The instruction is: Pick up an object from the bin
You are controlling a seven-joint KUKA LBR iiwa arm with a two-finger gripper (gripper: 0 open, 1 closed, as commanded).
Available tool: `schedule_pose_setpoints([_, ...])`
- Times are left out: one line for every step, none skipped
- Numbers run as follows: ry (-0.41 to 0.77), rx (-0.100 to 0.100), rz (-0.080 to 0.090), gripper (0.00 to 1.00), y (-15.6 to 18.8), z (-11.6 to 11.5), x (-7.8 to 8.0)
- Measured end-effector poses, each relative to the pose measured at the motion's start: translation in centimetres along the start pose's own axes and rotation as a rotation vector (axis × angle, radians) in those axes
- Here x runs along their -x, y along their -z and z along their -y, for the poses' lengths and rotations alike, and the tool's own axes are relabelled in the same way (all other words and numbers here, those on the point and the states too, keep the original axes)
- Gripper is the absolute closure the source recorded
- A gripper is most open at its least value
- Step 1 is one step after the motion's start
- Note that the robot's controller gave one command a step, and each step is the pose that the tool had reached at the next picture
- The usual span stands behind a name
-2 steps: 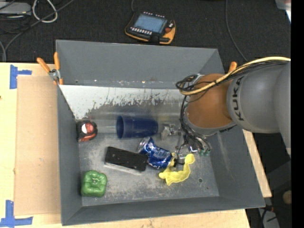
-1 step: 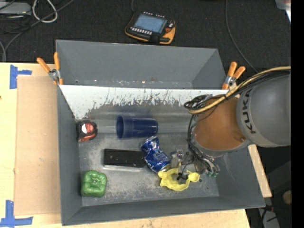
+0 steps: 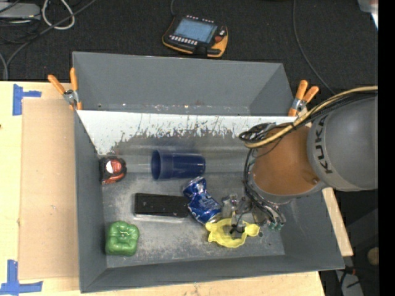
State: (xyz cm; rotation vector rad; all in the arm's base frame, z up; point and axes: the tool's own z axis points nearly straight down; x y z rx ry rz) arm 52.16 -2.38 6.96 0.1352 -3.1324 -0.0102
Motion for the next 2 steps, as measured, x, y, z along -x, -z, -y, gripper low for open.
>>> schedule_pose_setpoints([-0.005,0.001,-0.001,1.00,0.00,0.21,-0.33])
schedule_pose_setpoints([0.029,0.000,-0.003,1.00,-0.02,0.00,-0.06])
